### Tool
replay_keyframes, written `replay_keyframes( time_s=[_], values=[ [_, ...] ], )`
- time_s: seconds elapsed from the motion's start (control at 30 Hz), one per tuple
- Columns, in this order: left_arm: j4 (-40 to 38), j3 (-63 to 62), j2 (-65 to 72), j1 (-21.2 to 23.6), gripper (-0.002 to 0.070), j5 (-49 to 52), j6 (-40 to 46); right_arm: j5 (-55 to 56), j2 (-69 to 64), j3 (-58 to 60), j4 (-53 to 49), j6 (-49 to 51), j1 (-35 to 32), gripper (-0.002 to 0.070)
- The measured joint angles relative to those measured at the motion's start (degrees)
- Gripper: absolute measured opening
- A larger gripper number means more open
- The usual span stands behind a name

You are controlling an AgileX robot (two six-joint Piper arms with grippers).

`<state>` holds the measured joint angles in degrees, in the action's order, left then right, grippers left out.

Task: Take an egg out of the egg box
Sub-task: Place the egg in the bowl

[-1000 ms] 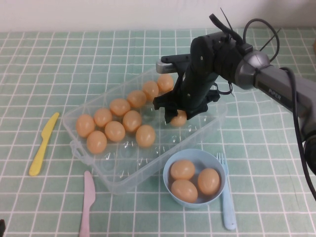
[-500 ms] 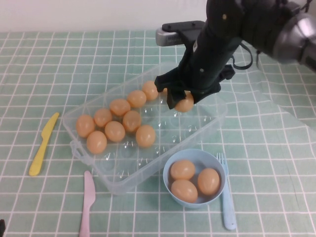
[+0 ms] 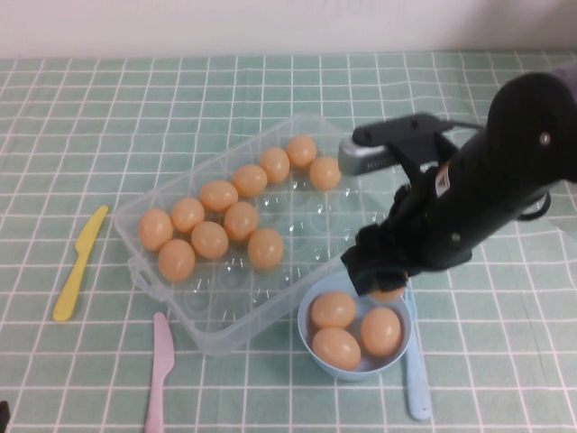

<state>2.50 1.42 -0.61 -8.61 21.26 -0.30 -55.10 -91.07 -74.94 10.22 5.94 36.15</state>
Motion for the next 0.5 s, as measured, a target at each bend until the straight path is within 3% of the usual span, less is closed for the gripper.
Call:
replay_keyframes(
  time_s=[0.5],
  values=[
    [0.0, 0.0, 0.0, 0.0, -0.0004, 0.0, 0.3, 8.4, -6.4, 4.0, 0.5, -13.7, 0.6, 0.0387]
  ],
)
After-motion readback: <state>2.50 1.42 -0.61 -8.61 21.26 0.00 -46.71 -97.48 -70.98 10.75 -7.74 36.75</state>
